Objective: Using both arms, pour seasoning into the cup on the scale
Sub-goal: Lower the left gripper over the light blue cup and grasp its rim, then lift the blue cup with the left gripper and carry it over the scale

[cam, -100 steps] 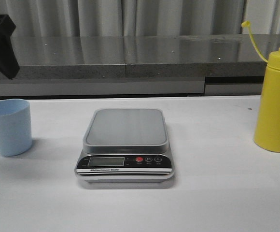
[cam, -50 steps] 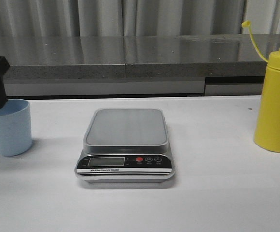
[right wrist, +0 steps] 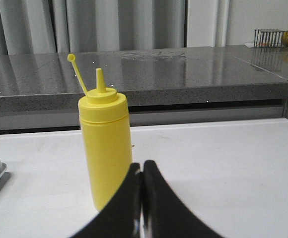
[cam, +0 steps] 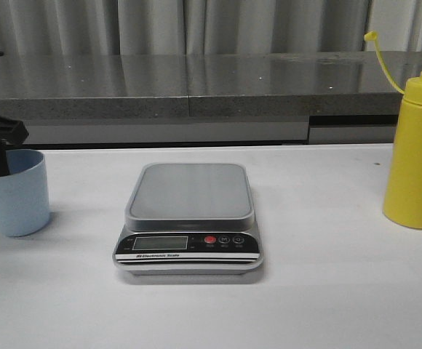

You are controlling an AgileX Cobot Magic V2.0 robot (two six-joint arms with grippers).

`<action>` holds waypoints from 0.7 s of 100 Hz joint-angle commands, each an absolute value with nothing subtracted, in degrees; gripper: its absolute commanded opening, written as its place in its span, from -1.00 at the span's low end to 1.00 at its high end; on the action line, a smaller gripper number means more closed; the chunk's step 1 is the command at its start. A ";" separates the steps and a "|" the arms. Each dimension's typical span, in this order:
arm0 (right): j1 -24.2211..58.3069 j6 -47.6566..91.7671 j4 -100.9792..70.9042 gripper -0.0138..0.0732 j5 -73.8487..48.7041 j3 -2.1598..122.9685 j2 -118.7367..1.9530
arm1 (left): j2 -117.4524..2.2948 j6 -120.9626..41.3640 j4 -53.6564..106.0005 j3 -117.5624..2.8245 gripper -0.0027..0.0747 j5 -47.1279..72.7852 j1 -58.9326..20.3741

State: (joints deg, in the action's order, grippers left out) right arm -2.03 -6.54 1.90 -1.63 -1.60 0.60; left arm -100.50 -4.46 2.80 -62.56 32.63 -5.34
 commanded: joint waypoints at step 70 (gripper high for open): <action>-2.33 -6.43 2.27 -0.84 2.93 -0.59 1.87 | -94.79 -4.42 5.62 -76.38 -0.98 36.78 -8.23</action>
